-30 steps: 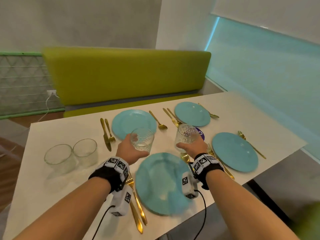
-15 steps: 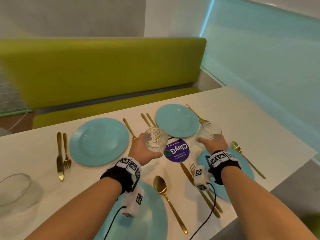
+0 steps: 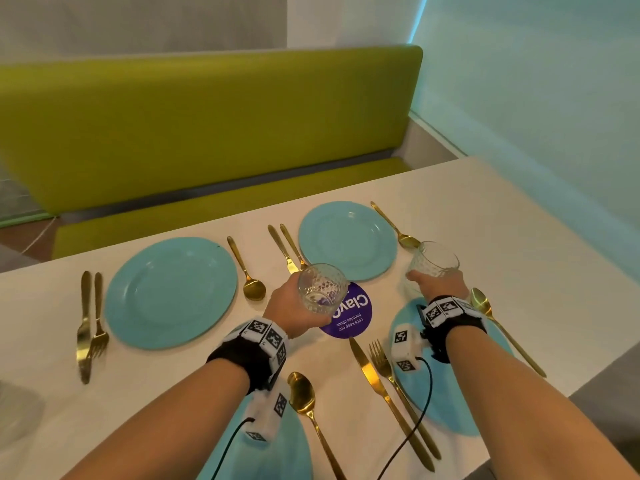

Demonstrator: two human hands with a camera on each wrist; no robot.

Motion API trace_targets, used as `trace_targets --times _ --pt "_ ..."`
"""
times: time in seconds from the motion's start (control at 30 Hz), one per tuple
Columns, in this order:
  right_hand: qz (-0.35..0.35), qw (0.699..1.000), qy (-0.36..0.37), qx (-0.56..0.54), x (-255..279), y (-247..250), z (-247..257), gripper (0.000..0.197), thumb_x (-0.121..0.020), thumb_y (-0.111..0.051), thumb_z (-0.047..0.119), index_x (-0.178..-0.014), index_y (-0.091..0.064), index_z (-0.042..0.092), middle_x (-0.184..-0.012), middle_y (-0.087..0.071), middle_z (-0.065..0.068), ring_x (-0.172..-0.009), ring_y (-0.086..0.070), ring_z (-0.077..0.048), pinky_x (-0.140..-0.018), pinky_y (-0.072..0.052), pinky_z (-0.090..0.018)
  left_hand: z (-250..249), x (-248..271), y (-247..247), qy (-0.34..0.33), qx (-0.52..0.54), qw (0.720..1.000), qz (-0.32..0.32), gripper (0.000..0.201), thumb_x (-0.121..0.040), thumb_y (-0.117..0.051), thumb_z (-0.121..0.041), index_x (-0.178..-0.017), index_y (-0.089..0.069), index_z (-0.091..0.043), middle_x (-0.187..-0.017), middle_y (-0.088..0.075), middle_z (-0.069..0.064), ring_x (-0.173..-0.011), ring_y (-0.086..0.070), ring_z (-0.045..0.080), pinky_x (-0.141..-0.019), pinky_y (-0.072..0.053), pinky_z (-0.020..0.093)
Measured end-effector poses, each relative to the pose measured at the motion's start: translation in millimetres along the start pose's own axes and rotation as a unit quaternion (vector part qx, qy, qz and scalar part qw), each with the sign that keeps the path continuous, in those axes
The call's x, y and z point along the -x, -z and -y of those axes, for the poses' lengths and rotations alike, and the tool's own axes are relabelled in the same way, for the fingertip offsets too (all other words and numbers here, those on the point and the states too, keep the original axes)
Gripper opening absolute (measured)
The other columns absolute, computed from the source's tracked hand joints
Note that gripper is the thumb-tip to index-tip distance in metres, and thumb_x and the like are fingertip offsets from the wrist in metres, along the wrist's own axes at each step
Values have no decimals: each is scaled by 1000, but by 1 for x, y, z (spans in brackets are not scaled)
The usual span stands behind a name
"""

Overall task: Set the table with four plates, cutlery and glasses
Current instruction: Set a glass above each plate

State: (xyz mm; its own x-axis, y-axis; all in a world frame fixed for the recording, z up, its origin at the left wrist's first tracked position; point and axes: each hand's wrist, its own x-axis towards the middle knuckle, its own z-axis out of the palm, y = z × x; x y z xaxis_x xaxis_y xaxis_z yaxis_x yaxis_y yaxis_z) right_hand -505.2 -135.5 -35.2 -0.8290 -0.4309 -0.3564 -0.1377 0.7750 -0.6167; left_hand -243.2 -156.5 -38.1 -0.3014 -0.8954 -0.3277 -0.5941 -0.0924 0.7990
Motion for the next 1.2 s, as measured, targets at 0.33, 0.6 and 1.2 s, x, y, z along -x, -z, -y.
trace_targets --times 0.33,0.6,1.2 --pt "-5 999 -1 -32 -14 -7 -4 92 -68 -81 35 -141 -32 5 -139 -48 -17 -130 -43 -35 -102 -40 -39 -2 -8 -11 -3 19 1000 19 88 -60 -87 -23 -134 -39 -20 -129 -56 -1 -109 -55 13 -82 -52 26" --pt "-12 998 11 -60 -18 -15 -11 84 -67 -82 31 -136 -38 11 -132 -53 -19 -125 -48 -35 -101 -42 -40 4 -12 -20 8 15 1000 25 88 -59 -87 -25 -133 -40 -20 -129 -56 0 -112 -56 16 -86 -54 30" --pt "24 998 1 -58 -22 -8 -22 101 -72 -80 21 -149 -15 14 -140 -44 -23 -127 -46 -38 -103 -43 -47 5 -20 -40 12 26 998 62 95 -52 -89 -25 -134 -40 -24 -127 -57 -3 -118 -54 18 -91 -54 33"
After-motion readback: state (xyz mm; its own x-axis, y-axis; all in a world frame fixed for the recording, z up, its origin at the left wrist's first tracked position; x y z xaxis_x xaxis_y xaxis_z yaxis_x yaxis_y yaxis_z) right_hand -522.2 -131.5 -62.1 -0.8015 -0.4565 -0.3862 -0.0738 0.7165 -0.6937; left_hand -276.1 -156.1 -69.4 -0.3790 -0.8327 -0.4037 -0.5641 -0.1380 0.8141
